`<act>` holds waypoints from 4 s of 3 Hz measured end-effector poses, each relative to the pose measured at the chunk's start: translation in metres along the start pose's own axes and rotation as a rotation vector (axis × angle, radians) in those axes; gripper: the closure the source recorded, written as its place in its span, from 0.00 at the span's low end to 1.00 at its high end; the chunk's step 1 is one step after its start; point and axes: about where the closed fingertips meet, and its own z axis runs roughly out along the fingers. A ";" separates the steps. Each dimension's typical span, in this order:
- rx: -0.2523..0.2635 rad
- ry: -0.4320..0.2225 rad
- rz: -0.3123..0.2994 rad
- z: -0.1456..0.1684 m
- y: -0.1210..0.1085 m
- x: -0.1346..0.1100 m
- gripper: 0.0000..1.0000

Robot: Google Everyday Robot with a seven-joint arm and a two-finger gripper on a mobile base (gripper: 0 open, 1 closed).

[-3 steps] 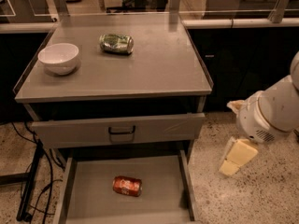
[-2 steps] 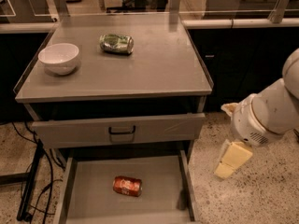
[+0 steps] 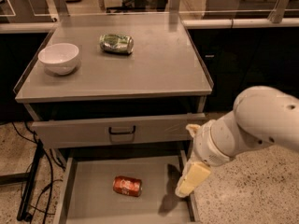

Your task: Pick coke can from middle drawer and place on counter

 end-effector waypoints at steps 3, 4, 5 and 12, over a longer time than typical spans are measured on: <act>-0.031 -0.049 -0.002 0.094 0.019 0.008 0.00; -0.046 -0.094 -0.010 0.135 0.019 -0.006 0.00; -0.056 -0.134 -0.011 0.182 0.021 -0.019 0.00; 0.205 -0.255 0.131 0.322 -0.021 0.027 0.00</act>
Offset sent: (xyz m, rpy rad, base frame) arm 0.0074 0.0514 -0.1618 -0.0006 0.0674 0.0077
